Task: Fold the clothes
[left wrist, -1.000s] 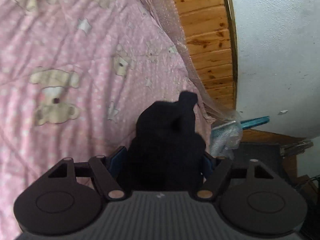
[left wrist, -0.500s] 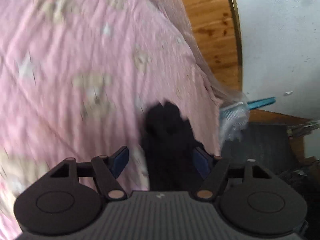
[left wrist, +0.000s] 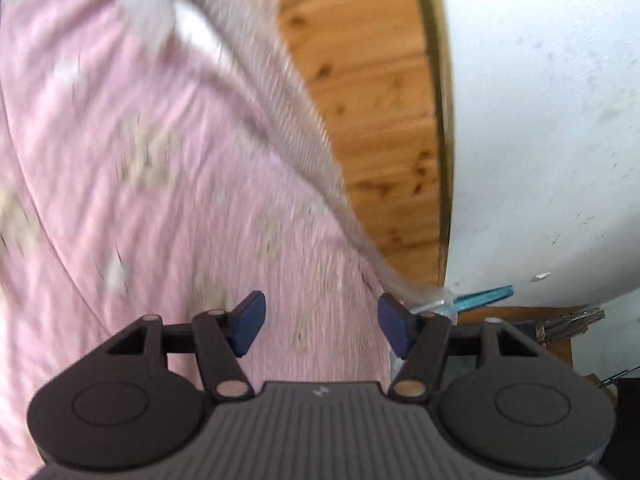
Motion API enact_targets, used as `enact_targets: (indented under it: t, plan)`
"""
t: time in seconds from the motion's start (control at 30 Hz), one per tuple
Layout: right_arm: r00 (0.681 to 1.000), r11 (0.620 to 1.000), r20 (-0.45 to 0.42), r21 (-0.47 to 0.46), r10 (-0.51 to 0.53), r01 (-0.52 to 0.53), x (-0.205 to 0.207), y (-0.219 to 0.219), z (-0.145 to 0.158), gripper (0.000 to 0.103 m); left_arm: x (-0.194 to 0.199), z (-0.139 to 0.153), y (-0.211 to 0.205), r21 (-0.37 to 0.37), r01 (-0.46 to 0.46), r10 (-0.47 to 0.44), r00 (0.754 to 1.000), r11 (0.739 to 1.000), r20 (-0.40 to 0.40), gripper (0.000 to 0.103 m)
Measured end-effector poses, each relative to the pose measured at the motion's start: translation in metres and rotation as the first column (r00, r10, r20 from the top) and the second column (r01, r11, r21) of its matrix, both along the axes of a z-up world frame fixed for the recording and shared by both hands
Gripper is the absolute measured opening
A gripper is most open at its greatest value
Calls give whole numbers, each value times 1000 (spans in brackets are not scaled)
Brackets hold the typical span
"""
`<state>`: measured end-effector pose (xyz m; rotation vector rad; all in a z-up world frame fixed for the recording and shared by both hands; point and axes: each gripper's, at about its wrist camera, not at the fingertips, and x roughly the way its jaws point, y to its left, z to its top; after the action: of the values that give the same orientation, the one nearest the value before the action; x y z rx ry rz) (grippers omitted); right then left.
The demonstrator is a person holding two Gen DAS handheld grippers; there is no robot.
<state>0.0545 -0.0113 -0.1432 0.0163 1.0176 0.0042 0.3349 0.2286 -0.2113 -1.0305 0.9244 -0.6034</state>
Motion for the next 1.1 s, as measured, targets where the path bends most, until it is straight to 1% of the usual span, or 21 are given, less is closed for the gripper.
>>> enact_targets:
  t: [0.07,0.17,0.3,0.37,0.4,0.43,0.47,0.5,0.57,0.6,0.63,0.67,0.7,0.8,0.87,0.9,0.93,0.97,1.0,1.03,1.1]
  plan:
    - [1000,1000,5,-2,-14,14,2,0,2,3,-18,1,12,76,20,-19,1000,997,-4,73]
    - [999,998,-1,25,-54,54,6,-7,1,3,-81,-13,9,153,101,-88,992,983,-94,73]
    - [995,991,-35,89,-98,101,9,-14,-5,3,-142,-28,-46,46,227,-211,950,973,-232,75]
    - [996,993,-52,87,-78,82,10,-13,-6,3,-148,-27,-81,59,251,-229,942,966,-245,75]
    - [997,995,-59,77,-58,62,11,-12,-5,3,-148,-25,-94,86,242,-215,945,966,-246,71]
    - [997,997,-67,68,-38,43,12,-11,-4,3,-145,-22,-104,129,217,-183,954,968,-237,57]
    - [997,998,-76,58,-18,23,13,-10,-4,3,-143,-18,-112,179,201,-161,963,963,-215,22]
    - [996,999,-84,49,1,3,14,-9,-3,3,-142,-12,-120,243,200,-161,972,949,-170,11]
    - [994,999,-102,31,40,-37,16,-8,-1,4,-144,2,-137,371,189,-172,982,909,-79,7]
    - [991,998,-119,17,58,-56,17,-14,5,7,-150,13,-146,445,186,-193,981,876,-29,6]
    - [989,998,-133,-16,62,-65,18,-21,14,18,-157,23,-155,507,178,-218,976,843,19,6]
    - [987,996,-146,-51,59,-67,19,-31,25,41,-166,34,-164,553,171,-246,967,815,63,5]
    - [986,994,-160,-85,55,-69,21,-40,37,48,-176,45,-173,598,160,-275,955,786,106,5]
    - [980,969,-157,-192,124,-154,47,-40,80,47,-195,75,-204,715,113,-352,915,690,195,5]
    - [962,943,-174,-221,212,-248,74,-28,107,42,-202,82,-217,746,110,-387,898,657,208,5]
    - [927,925,-241,-181,287,-334,90,-17,115,42,-205,84,-223,756,110,-400,892,645,211,5]
    - [864,889,-354,-151,359,-431,106,-6,116,33,-207,85,-229,770,108,-412,886,629,213,5]
    - [801,831,-436,-184,410,-525,117,5,117,33,-209,86,-232,787,101,-423,880,609,215,5]
    - [797,781,-435,-276,419,-560,125,13,121,45,-210,86,-234,796,96,-432,875,597,218,5]
    - [793,726,-434,-358,427,-587,135,21,126,45,-211,86,-233,796,97,-438,871,598,223,5]
    - [774,694,-440,-369,455,-618,158,33,134,44,-216,87,-232,806,95,-461,856,584,233,5]
